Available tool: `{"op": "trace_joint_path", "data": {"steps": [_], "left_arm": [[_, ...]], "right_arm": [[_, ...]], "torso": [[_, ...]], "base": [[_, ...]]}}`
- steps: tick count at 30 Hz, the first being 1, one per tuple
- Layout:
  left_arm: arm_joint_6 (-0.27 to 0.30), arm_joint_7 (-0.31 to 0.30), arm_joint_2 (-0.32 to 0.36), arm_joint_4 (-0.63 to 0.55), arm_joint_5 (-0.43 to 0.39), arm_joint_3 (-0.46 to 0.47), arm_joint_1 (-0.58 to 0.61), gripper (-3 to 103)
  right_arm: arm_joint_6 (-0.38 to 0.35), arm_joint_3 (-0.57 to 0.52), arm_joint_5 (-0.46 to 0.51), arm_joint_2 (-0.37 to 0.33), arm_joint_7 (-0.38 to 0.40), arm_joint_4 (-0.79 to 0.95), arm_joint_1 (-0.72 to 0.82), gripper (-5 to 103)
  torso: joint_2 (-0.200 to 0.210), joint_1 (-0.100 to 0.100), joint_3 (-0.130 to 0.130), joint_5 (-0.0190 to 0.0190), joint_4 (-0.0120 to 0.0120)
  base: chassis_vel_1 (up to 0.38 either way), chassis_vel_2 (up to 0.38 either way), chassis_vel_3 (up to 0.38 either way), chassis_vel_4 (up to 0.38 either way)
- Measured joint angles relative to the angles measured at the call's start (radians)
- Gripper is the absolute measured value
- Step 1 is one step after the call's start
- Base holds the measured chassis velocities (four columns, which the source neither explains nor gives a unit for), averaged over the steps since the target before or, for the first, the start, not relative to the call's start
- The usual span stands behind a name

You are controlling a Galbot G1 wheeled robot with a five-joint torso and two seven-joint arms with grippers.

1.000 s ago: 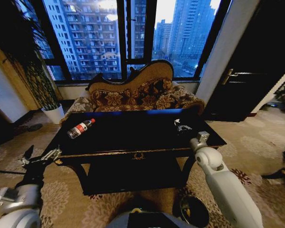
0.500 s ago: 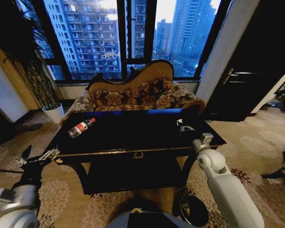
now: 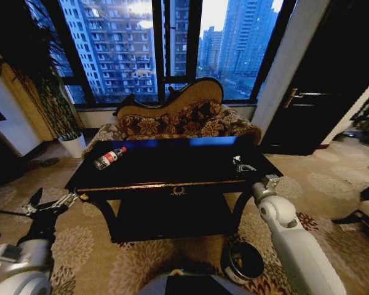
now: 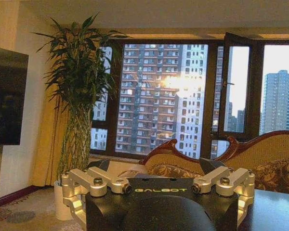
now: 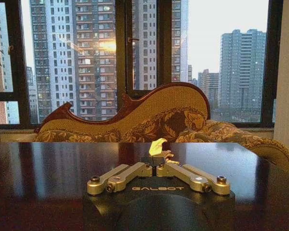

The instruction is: Move to the front of the table and place the trash on the table into the trash bin.

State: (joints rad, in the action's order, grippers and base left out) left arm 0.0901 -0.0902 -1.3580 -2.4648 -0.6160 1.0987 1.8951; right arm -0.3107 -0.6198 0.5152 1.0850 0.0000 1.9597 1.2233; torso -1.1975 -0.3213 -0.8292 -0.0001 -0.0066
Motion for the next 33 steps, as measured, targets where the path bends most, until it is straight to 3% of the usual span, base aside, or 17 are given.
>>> {"op": "trace_joint_path", "data": {"steps": [11,23,33], "left_arm": [[0.001,0.001,-0.004,-0.008,0.002,0.0,0.004,100],[0.002,0.002,-0.007,-0.009,0.004,-0.004,0.005,100],[-0.002,0.004,-0.006,-0.002,-0.001,0.001,0.005,100]], "right_arm": [[0.0,0.003,-0.001,0.004,0.0,0.0,0.0,0],[0.003,0.004,-0.013,0.016,0.0,-0.005,0.008,0],[-0.017,0.043,-0.097,0.044,0.0,-0.087,0.04,0]], "torso": [[0.0,-0.001,0.0,0.0,0.0001],[0.0,0.0,0.0,-0.0003,0.0],[0.0,-0.001,0.0,-0.0001,0.0002]], "base": [[0.132,-0.118,-0.135,0.126],[0.242,-0.255,-0.249,0.238],[0.068,-0.08,-0.072,0.065]]}}
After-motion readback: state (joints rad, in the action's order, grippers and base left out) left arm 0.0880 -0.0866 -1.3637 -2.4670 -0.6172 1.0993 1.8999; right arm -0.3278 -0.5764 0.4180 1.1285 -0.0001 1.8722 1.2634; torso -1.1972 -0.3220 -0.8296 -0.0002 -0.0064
